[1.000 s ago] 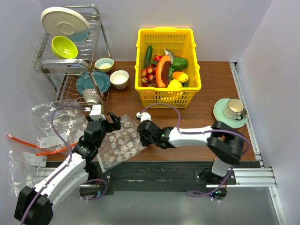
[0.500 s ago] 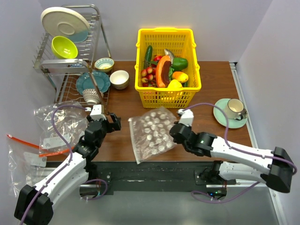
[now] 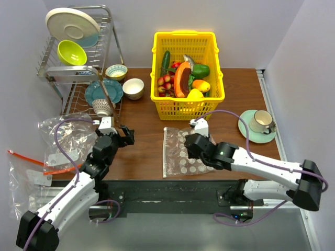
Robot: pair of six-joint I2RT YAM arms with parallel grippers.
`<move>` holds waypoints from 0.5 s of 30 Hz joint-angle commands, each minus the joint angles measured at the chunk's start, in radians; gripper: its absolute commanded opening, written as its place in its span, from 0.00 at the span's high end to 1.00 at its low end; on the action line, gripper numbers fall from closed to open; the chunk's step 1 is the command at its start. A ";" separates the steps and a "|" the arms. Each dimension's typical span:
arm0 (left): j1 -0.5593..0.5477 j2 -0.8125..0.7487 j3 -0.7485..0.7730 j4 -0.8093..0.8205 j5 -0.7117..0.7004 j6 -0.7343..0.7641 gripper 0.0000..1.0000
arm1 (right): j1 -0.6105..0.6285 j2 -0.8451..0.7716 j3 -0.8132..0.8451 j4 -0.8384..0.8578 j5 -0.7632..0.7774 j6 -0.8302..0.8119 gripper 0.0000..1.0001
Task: Place the food in the zip-top bag and seal the zipper
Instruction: Move the zipper food storage bag to the center of the board.
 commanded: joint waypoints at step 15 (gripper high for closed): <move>-0.005 0.004 0.004 0.029 -0.029 -0.016 0.00 | 0.209 0.653 0.471 -0.007 0.067 0.111 0.47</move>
